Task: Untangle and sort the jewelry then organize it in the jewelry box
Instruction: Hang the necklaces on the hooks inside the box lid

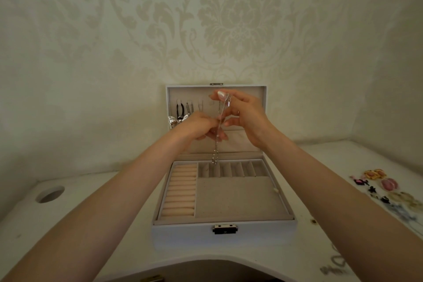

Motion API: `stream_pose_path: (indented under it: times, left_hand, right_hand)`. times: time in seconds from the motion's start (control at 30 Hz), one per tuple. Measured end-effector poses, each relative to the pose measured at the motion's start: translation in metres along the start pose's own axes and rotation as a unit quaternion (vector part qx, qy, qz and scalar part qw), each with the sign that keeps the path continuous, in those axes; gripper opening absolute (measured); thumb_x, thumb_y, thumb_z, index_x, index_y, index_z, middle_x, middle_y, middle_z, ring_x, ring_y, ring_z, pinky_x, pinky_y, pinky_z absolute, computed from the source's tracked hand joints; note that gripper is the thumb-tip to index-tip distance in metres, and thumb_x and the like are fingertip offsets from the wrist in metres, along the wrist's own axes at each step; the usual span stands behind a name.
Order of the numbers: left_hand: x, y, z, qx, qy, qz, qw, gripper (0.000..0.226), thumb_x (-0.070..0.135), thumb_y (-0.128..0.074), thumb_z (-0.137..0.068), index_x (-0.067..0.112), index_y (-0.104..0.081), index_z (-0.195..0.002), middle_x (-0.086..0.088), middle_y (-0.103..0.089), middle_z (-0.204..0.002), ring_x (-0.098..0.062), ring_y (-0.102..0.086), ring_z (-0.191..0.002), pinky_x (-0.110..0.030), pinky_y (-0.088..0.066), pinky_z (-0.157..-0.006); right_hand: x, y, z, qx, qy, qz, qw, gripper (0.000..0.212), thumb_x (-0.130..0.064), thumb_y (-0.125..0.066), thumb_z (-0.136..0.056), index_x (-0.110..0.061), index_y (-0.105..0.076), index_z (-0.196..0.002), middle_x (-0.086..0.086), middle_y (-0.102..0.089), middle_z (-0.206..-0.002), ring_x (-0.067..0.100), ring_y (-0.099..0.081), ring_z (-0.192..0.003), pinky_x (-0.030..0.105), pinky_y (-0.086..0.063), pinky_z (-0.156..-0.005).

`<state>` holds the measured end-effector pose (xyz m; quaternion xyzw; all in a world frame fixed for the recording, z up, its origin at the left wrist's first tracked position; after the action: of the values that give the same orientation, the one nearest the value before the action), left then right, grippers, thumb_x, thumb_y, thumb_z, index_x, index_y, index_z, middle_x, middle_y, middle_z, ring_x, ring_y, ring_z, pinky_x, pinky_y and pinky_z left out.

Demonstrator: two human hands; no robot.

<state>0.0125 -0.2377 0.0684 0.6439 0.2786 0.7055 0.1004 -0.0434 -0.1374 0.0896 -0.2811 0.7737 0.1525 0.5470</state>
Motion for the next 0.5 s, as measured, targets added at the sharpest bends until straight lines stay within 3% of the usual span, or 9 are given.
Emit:
stream_pose_path:
  times: [0.13,0.23,0.27,0.37,0.5]
  left_hand:
    - [0.0024,0.0065,-0.0007,0.056,-0.062,0.035,0.996,0.026,0.018,-0.049,-0.095,0.011,-0.066,-0.076,0.002,-0.069,-0.076,-0.004,-0.061,-0.065,-0.013,-0.043,-0.06]
    - [0.0026,0.0111,-0.0024,0.1,-0.092,0.023,0.99,0.036,0.02,-0.049,-0.095,0.011,-0.06,-0.063,-0.001,-0.061,-0.065,-0.007,-0.052,-0.062,-0.014,-0.041,-0.064]
    - [0.0025,0.0114,-0.0027,0.103,-0.091,0.011,0.99,0.04,0.023,-0.048,-0.096,0.011,-0.057,-0.06,-0.001,-0.059,-0.06,-0.006,-0.048,-0.057,-0.013,-0.039,-0.058]
    - [0.0028,0.0082,-0.0036,0.071,-0.085,0.016,0.994,0.045,0.031,-0.043,-0.099,0.011,-0.053,-0.06,0.001,-0.055,-0.045,-0.004,-0.039,-0.037,-0.016,-0.031,-0.041]
    - [0.0041,0.0044,-0.0032,0.043,-0.099,0.005,0.994,0.045,0.035,-0.039,-0.1,0.012,-0.052,-0.064,0.001,-0.054,-0.042,-0.006,-0.041,-0.034,-0.015,-0.033,-0.039]
  right_hand:
    - [-0.0023,0.0005,0.0007,-0.004,0.004,-0.002,1.0,0.028,-0.023,-0.063,-0.089,-0.008,-0.067,-0.112,0.001,-0.071,-0.109,0.013,-0.062,-0.059,0.021,-0.048,-0.049]
    - [-0.0015,0.0032,0.0008,0.006,0.004,-0.001,1.0,0.027,-0.022,-0.064,-0.088,-0.009,-0.068,-0.111,0.004,-0.071,-0.109,0.011,-0.06,-0.057,0.021,-0.046,-0.049]
    - [-0.0009,0.0045,0.0008,0.012,0.003,0.0,1.0,0.025,-0.021,-0.065,-0.088,-0.01,-0.069,-0.11,0.007,-0.071,-0.109,0.011,-0.059,-0.056,0.022,-0.046,-0.05]
    - [0.0014,0.0072,0.0017,0.028,0.0,0.001,1.0,0.019,-0.017,-0.066,-0.087,-0.012,-0.07,-0.105,0.019,-0.067,-0.112,0.011,-0.057,-0.055,0.022,-0.046,-0.05]
    - [0.0043,0.0081,0.0027,0.028,0.005,0.002,1.0,0.018,-0.009,-0.062,-0.089,-0.012,-0.069,-0.106,0.021,-0.066,-0.112,0.008,-0.057,-0.054,0.02,-0.046,-0.049]
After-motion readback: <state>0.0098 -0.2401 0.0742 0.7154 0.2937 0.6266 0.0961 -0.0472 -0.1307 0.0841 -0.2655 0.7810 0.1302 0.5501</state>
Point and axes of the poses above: each hand's wrist, its own z-axis away from the middle knuckle, its own y-axis out of the back of the hand, x = y × z, the point moved 6 cm from there along -z, towards the middle knuckle
